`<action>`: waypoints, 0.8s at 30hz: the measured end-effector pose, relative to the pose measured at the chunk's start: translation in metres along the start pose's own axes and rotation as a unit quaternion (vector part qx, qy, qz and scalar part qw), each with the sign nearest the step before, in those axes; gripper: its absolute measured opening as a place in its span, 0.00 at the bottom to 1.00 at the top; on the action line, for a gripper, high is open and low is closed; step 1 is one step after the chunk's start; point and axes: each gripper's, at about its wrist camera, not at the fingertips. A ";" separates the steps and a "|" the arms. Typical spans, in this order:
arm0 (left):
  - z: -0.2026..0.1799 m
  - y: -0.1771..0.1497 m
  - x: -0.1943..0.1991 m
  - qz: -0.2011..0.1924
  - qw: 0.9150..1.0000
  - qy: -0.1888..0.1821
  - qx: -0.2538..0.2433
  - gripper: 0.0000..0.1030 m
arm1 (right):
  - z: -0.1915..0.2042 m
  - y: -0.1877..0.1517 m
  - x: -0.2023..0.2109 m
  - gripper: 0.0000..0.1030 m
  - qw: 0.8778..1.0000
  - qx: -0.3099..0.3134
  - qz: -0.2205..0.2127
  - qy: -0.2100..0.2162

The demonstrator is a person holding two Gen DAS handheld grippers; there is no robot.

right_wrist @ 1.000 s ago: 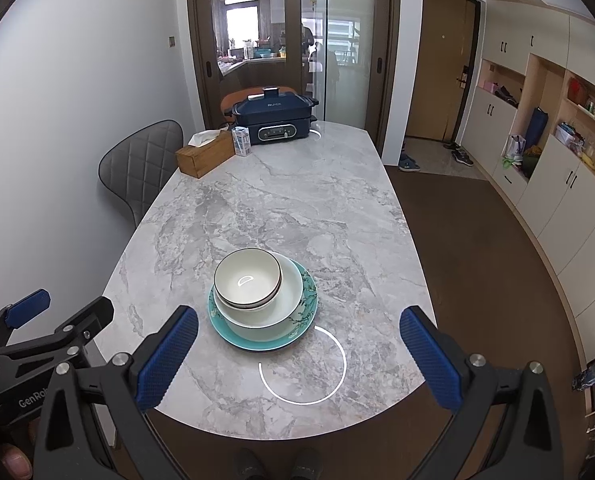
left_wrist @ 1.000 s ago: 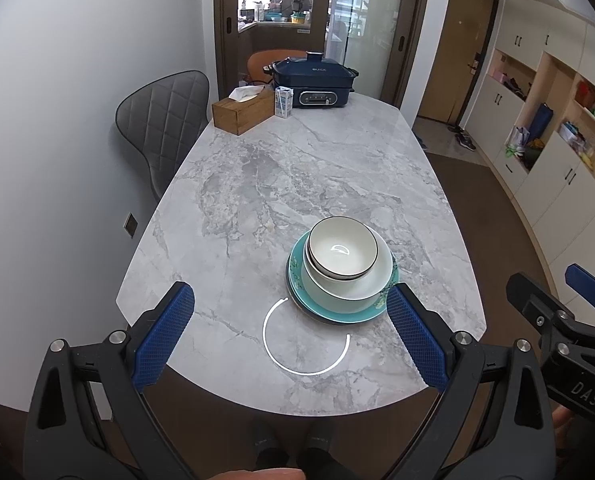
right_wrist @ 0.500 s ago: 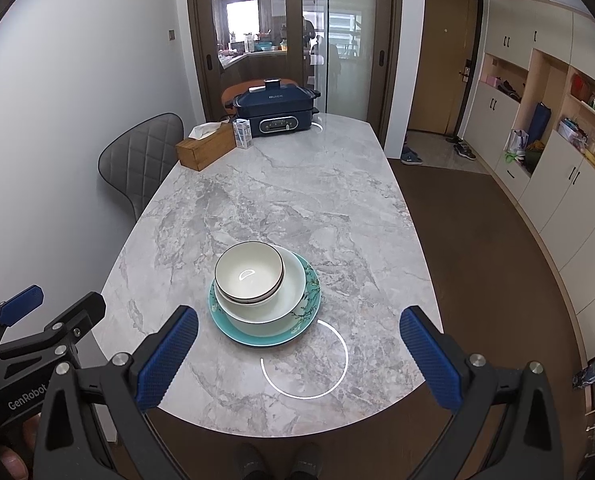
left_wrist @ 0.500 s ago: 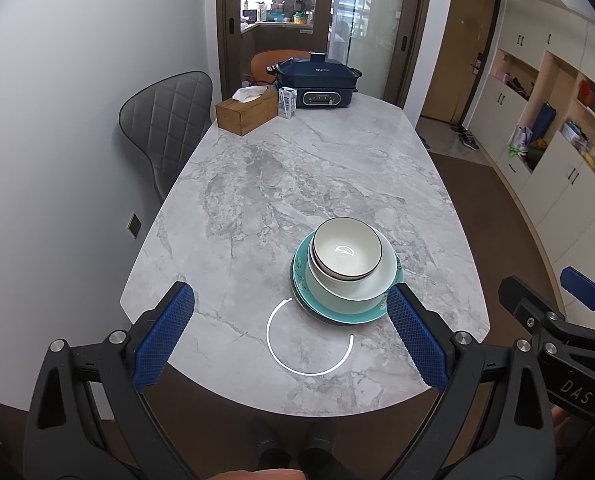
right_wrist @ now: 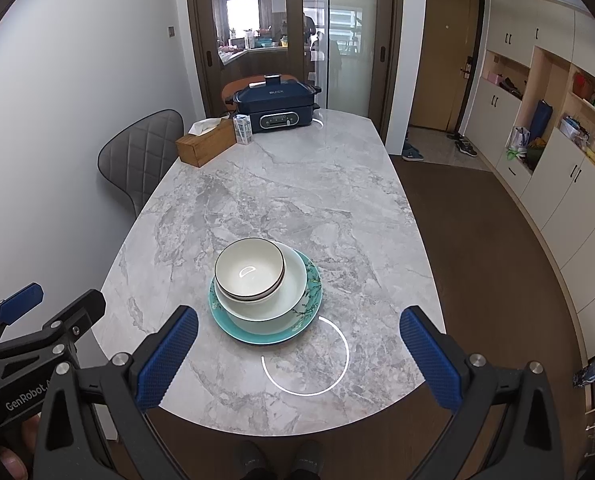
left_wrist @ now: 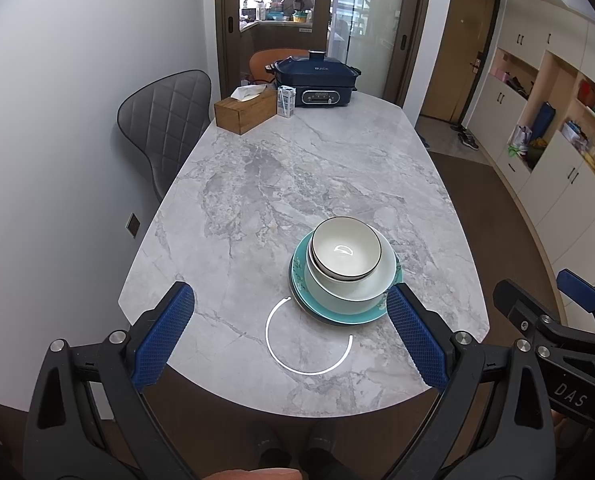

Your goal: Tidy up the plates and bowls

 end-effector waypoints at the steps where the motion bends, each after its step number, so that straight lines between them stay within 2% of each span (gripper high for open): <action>1: 0.001 0.000 0.001 0.000 1.000 0.000 0.000 0.95 | 0.000 0.001 0.000 1.00 1.000 0.000 -0.001 0.000; 24: -0.002 -0.001 -0.003 0.003 1.000 0.004 0.002 0.95 | 0.001 0.000 -0.005 1.00 1.000 0.002 0.001 0.002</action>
Point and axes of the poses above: each gripper's, at about its wrist camera, not at the fingertips, and x roughly against the way its jaws point, z to its left, y to its top, and after that the axes turned 9 degrees about x, right-handed
